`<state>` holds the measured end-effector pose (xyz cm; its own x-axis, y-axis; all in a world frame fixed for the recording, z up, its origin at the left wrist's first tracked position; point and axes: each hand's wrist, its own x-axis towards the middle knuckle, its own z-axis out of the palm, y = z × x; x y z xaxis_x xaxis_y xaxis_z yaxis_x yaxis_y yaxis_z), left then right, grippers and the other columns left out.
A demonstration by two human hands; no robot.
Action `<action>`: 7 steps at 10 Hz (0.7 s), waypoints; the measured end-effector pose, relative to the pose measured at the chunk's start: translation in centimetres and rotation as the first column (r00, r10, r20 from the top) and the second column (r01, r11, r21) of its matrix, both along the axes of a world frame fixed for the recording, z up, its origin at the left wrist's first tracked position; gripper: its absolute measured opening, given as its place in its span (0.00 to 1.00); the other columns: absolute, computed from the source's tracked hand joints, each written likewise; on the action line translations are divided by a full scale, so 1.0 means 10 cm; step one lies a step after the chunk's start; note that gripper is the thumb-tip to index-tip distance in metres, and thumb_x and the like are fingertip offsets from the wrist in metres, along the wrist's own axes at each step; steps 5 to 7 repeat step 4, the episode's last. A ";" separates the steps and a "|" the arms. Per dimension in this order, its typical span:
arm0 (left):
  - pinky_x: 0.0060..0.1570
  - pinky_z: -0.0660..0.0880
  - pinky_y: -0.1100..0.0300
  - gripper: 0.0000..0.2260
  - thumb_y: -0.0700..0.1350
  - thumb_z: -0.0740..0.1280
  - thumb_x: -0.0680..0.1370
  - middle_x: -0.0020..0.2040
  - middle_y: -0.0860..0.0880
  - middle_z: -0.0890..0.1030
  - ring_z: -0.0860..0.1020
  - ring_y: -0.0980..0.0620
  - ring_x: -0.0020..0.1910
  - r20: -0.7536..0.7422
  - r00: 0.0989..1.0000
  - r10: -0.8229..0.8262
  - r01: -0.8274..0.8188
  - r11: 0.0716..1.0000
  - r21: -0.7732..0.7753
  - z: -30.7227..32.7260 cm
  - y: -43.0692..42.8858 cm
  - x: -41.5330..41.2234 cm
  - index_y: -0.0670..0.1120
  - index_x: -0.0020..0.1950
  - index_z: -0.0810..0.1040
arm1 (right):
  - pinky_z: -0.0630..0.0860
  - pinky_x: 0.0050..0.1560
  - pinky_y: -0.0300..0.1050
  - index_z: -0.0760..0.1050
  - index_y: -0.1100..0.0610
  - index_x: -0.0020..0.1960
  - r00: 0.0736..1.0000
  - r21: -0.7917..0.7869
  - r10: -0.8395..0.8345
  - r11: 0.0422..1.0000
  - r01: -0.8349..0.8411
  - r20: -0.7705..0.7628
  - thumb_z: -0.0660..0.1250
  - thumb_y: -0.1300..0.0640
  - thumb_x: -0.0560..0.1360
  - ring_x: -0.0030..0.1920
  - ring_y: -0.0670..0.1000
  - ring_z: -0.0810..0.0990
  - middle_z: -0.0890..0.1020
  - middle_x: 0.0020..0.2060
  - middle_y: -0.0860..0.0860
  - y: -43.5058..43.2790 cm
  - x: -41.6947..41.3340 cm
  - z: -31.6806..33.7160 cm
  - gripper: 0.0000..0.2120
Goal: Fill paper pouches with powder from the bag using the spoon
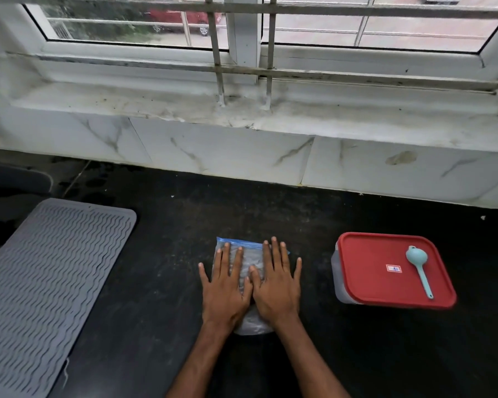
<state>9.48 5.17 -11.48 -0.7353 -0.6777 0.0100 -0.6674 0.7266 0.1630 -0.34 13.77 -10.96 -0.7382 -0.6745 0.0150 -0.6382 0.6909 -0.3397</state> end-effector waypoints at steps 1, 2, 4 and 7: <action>0.69 0.48 0.36 0.29 0.57 0.54 0.77 0.77 0.46 0.65 0.64 0.48 0.75 0.010 1.000 -0.014 0.015 0.999 -0.029 0.18 -0.05 -0.08 0.47 0.76 0.66 | 0.40 0.74 0.58 0.62 0.55 0.78 1.000 0.055 -0.006 0.998 0.007 -0.016 0.52 0.40 0.77 0.77 0.50 0.59 0.61 0.78 0.50 -0.04 -0.09 0.16 0.33; 0.72 0.44 0.40 0.30 0.57 0.53 0.77 0.77 0.45 0.65 0.60 0.48 0.75 -0.023 0.999 -0.026 0.025 0.997 -0.076 0.57 -0.10 -0.26 0.43 0.75 0.67 | 0.43 0.74 0.57 0.69 0.57 0.74 0.998 0.025 -0.033 0.999 0.035 -0.057 0.53 0.40 0.76 0.74 0.52 0.66 0.67 0.75 0.52 -0.05 -0.29 0.51 0.33; 0.72 0.44 0.40 0.32 0.56 0.54 0.76 0.79 0.47 0.61 0.47 0.51 0.80 -0.274 0.951 -0.144 0.057 0.951 -0.302 1.76 -0.19 -0.94 0.43 0.77 0.65 | 0.48 0.73 0.60 0.62 0.57 0.76 0.942 -0.237 -0.101 0.971 0.024 -0.319 0.46 0.37 0.80 0.75 0.52 0.60 0.66 0.76 0.52 0.01 -1.01 1.69 0.34; 0.72 0.44 0.40 0.32 0.56 0.54 0.76 0.79 0.47 0.61 0.47 0.51 0.80 -0.274 0.951 -0.144 0.057 0.951 -0.302 1.76 -0.19 -0.94 0.43 0.77 0.65 | 0.48 0.73 0.60 0.62 0.57 0.76 0.942 -0.237 -0.101 0.971 0.024 -0.319 0.46 0.37 0.80 0.75 0.52 0.60 0.66 0.76 0.52 0.01 -1.01 1.69 0.34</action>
